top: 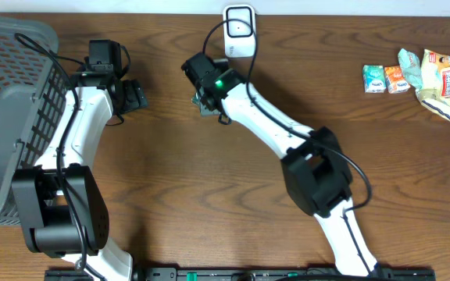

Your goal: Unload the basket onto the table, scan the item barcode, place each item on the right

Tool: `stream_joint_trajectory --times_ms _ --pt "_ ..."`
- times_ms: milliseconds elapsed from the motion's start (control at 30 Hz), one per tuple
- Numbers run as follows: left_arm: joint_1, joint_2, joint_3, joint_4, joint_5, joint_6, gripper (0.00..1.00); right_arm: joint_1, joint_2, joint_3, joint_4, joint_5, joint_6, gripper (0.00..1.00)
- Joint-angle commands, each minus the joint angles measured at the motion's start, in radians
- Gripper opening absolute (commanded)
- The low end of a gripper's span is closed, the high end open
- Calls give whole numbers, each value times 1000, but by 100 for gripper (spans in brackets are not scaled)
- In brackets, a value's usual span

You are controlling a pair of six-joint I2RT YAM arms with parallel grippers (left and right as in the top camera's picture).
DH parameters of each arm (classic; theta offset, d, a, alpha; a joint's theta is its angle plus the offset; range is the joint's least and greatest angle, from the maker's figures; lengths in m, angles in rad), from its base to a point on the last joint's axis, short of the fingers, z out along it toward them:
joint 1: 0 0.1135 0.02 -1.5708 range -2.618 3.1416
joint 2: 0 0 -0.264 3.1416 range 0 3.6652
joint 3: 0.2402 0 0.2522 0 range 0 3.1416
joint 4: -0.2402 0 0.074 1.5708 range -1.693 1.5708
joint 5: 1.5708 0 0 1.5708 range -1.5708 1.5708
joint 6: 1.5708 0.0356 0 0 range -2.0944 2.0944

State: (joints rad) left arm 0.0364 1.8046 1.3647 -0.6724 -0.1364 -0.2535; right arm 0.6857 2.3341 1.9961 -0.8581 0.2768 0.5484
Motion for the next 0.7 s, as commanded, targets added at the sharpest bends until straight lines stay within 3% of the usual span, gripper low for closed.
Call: stream_joint_trajectory --times_ms 0,67,267,333,400,467,667 --pt "0 0 -6 0 -5 13 97 -4 -97 4 69 -86 42 72" --pt "0 0 -6 0 -5 13 98 3 -97 4 142 -116 42 76" --pt "0 0 -6 0 -5 13 97 26 -25 4 269 -85 92 66" --pt "0 0 -6 0 -5 13 97 26 10 4 319 -85 90 54" --pt "0 0 -6 0 -5 13 98 26 42 4 379 -86 90 29" --pt "0 0 -6 0 -5 13 98 26 66 4 424 -89 90 13" --pt "0 0 -6 0 -5 13 98 28 112 4 457 -100 90 1"
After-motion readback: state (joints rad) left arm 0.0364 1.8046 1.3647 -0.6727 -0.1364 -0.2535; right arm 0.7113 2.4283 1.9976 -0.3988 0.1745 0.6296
